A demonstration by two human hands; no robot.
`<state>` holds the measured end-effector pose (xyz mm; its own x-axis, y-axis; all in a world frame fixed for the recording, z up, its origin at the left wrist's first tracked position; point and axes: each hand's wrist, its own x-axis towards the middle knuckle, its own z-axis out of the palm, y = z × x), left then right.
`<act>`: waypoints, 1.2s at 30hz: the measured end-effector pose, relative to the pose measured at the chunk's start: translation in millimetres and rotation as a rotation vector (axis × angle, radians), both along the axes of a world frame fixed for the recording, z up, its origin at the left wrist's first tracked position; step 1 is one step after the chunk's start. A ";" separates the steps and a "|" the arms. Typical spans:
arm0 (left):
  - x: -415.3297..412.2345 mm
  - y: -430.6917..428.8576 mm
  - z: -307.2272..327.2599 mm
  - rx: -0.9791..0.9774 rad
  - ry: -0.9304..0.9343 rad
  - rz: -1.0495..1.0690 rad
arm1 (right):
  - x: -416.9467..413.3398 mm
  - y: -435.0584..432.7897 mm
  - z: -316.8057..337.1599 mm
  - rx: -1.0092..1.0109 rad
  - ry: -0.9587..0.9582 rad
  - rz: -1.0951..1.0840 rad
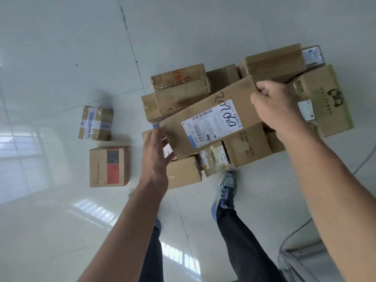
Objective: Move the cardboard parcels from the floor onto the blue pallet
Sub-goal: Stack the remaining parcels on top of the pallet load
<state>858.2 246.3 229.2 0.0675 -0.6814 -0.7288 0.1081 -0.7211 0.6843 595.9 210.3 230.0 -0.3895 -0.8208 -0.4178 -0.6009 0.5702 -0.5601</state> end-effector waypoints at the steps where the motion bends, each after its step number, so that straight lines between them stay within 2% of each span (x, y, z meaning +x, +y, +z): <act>1: -20.7 -3.9 -4.9 0.010 -0.002 -0.006 | -18.9 -1.1 -3.2 0.004 0.006 -0.031; 6: -96.1 -28.6 -43.4 0.031 -0.019 -0.092 | -93.9 -13.2 -38.8 0.063 -0.043 -0.121; 11: -127.1 -42.3 -81.2 0.082 -0.082 -0.158 | -131.2 -19.6 -77.5 0.085 -0.129 -0.145; 18: -128.5 -45.5 -104.8 0.086 -0.114 -0.177 | -142.0 -14.4 -119.0 0.144 -0.296 -0.147; 27: -127.8 -49.7 -134.7 0.116 -0.123 -0.178 | -141.0 -9.0 -151.8 0.163 -0.338 -0.129; 36: -130.9 -56.2 -151.8 0.209 -0.211 -0.206 | -131.5 -10.3 -177.1 0.224 -0.355 -0.127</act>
